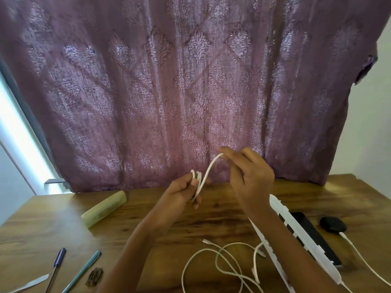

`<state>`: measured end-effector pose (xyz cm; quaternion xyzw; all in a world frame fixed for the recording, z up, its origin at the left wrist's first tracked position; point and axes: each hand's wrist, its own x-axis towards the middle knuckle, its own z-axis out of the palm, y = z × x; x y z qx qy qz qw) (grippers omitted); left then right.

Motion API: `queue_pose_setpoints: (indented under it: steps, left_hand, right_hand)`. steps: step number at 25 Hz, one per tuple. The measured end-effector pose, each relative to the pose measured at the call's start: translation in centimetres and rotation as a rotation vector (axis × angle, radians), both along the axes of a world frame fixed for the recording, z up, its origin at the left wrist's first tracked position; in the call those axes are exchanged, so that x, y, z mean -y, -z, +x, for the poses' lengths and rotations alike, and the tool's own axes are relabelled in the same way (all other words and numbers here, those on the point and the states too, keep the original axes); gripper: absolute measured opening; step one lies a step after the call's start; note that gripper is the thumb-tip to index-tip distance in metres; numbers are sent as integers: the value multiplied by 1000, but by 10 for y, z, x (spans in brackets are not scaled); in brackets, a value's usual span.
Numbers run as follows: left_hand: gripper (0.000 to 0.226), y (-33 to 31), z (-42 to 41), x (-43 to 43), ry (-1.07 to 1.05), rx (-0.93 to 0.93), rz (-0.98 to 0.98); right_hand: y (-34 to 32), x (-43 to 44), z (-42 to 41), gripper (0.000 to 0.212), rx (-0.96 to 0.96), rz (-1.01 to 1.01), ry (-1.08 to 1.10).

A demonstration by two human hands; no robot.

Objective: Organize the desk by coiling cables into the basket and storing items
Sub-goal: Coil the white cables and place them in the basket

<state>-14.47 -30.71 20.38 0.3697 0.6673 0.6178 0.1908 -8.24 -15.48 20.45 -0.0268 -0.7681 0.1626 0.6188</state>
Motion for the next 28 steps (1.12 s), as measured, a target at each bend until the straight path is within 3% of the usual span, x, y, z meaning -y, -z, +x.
queue_pose_setpoints:
  steps: [3, 6, 15, 20, 24, 28]
  left_hand:
    - [31, -4, 14, -1, 100, 180, 72]
    - [33, -11, 16, 0, 196, 381, 270]
    - [35, -25, 5, 0, 175, 689, 658]
    - [24, -23, -13, -2, -69, 453, 656]
    - [27, -9, -21, 0, -295, 53, 396]
    - [22, 9, -19, 1, -340, -263, 51]
  right_hand:
    - [-2, -5, -15, 19, 48, -117, -88]
    - [8, -5, -23, 27, 116, -268, -190]
    - [49, 26, -28, 32, 209, -196, -179]
    - [72, 44, -14, 24, 255, 49, 26]
    - [73, 43, 1, 20, 237, 180, 21]
    - [44, 35, 10, 17, 146, 255, -16]
